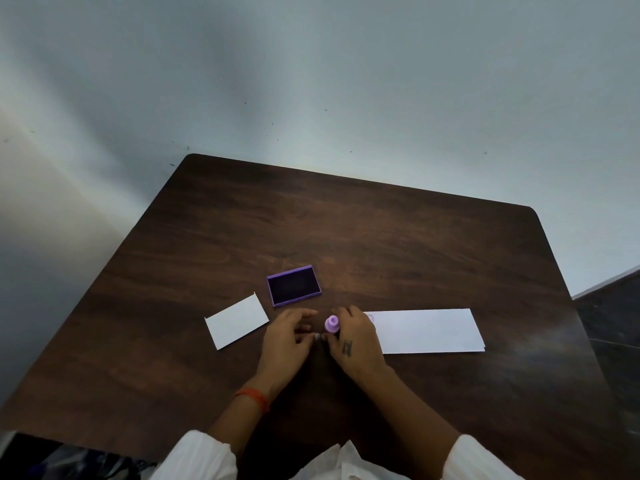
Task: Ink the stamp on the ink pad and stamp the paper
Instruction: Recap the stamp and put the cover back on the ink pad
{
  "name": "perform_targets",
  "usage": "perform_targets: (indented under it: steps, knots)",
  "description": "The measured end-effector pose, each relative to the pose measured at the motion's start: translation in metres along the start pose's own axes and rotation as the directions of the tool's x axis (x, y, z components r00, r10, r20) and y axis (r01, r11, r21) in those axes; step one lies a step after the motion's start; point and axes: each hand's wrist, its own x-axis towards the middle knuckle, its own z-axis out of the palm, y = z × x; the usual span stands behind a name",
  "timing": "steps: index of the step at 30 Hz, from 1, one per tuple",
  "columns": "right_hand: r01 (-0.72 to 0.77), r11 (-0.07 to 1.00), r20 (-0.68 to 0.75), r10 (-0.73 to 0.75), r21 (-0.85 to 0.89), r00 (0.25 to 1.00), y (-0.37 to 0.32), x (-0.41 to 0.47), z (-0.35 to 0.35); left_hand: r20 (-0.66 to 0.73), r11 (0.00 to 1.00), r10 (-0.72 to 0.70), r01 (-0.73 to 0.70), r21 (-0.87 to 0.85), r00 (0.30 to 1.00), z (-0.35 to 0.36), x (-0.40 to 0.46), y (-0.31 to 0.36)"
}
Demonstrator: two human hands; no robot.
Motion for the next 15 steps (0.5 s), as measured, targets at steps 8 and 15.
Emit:
perform_targets:
  steps: [8, 15]
  knots:
    - [0.187, 0.982, -0.181, -0.181, 0.016, 0.967, -0.02, 0.001, 0.004, -0.282, 0.996, 0.09, -0.082, 0.041, 0.955, -0.023, 0.002, -0.003]
    - [0.281, 0.96, -0.038, -0.281, -0.005, 0.959, -0.043, 0.014, 0.02, -0.517, 0.985, -0.095, 0.155, 0.075, 0.851, -0.052, 0.002, -0.023]
